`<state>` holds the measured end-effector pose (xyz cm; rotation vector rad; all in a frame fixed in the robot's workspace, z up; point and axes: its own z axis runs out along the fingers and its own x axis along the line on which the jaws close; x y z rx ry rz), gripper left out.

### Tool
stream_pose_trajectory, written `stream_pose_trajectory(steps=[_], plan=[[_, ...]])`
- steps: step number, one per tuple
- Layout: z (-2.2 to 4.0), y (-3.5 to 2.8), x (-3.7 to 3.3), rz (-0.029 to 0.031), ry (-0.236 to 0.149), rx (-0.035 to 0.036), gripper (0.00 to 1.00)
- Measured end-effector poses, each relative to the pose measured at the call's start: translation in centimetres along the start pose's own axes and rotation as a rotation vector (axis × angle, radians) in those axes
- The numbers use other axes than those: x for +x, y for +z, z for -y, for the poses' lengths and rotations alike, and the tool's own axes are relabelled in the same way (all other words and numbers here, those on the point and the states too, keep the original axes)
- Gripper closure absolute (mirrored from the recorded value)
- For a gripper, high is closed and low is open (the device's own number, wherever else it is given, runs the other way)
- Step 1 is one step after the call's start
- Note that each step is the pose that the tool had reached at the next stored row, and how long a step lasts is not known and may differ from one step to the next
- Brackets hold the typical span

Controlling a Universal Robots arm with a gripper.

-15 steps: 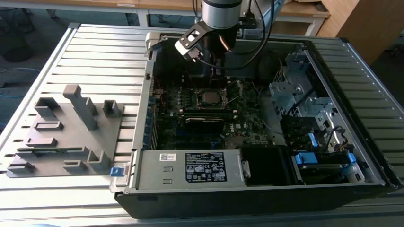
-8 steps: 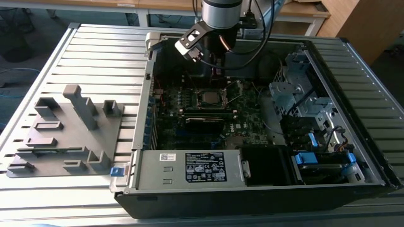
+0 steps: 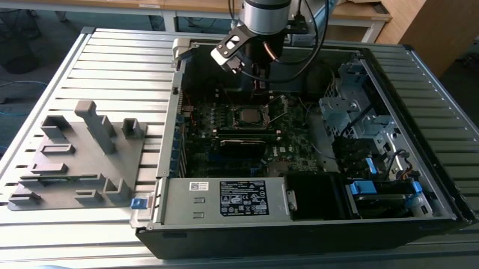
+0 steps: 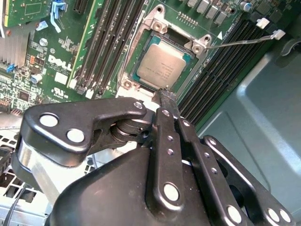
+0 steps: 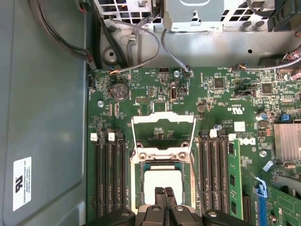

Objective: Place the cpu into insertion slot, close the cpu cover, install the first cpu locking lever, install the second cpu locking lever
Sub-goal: 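Close the cpu cover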

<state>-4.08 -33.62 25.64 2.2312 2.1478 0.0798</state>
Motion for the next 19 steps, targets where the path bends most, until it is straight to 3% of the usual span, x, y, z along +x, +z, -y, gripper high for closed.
stream_pose_trajectory(steps=[19], plan=[[-0.19, -0.25, 0.01, 0.0003, 0.0, 0.0001, 0.89]])
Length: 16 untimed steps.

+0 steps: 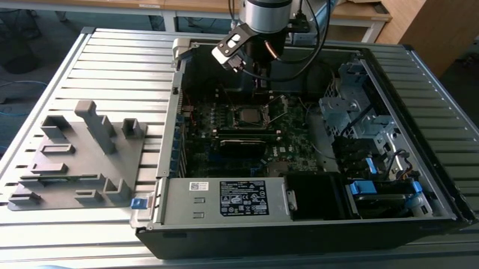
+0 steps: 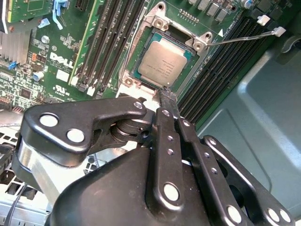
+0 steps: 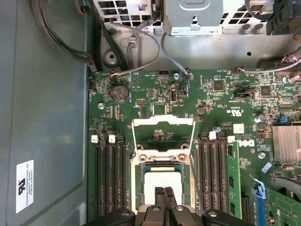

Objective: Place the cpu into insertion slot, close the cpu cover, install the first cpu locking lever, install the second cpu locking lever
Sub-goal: 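Close the cpu cover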

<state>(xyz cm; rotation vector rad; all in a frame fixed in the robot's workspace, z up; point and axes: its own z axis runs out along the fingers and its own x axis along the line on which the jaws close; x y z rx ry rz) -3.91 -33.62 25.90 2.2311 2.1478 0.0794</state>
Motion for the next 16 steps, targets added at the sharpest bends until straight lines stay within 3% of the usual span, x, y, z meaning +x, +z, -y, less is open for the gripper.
stream_pose_trajectory(steps=[16], plan=[[-0.48, 0.02, 0.02, -0.0002, 0.0, -0.0001, 0.89]])
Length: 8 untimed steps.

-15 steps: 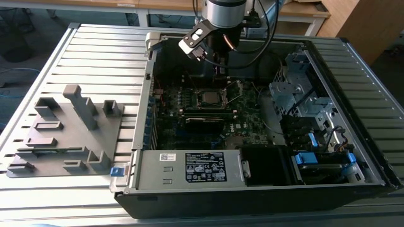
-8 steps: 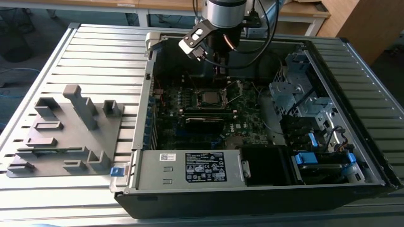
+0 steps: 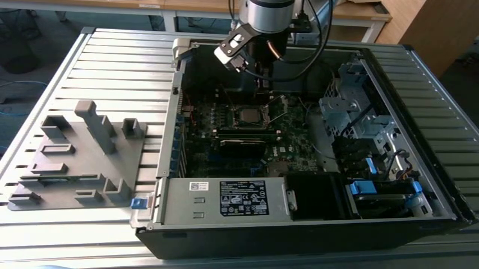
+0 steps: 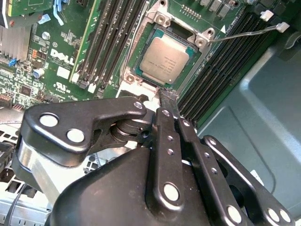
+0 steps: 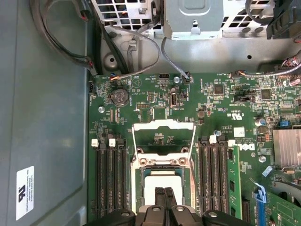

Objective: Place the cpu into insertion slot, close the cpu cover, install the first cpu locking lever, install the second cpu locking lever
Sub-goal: 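Close the cpu cover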

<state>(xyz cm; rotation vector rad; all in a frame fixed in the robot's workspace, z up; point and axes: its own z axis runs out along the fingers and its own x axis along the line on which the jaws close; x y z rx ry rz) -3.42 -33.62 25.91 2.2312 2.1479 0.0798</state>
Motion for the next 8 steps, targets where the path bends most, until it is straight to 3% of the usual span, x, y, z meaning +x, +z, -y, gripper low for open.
stream_pose_trajectory(steps=[8], plan=[[-0.91, 0.06, 0.03, 0.0, 0.0, 0.0, 0.89]])
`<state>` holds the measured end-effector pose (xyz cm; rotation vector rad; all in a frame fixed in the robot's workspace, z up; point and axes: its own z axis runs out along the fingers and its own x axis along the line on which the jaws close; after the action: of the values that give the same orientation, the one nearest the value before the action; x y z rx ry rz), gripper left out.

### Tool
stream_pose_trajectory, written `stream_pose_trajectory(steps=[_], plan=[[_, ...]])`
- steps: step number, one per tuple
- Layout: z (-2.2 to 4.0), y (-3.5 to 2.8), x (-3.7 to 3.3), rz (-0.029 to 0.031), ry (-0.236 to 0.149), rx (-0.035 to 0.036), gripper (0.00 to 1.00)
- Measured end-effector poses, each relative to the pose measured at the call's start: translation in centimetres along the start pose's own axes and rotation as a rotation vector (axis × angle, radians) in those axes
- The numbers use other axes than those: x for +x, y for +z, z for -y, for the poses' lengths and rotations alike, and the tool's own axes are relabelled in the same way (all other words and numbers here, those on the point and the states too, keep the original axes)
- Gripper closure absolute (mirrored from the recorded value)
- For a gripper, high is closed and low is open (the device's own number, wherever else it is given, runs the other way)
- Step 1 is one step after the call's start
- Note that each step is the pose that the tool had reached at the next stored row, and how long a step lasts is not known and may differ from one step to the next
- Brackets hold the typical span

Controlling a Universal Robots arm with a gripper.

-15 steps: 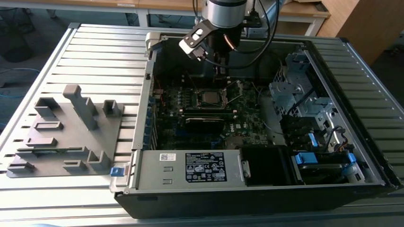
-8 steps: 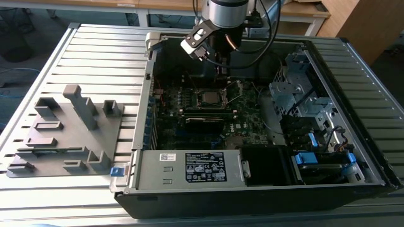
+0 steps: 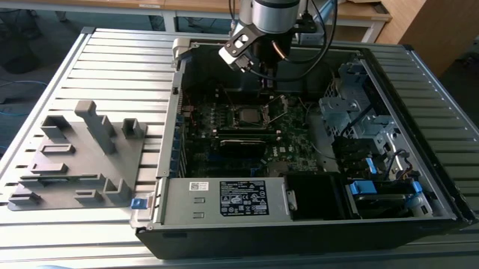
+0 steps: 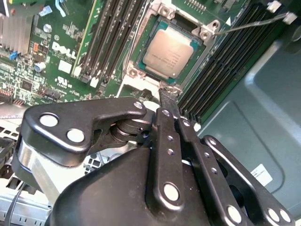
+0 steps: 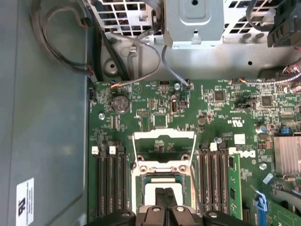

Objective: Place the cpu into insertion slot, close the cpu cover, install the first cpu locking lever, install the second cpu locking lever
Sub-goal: 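Close the cpu cover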

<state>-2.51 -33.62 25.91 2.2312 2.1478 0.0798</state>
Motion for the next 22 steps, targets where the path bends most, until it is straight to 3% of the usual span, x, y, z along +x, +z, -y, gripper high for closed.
stream_pose_trajectory(steps=[22], plan=[[-3.76, 0.27, 0.14, 0.0001, 0.0, 0.0001, 0.89]])
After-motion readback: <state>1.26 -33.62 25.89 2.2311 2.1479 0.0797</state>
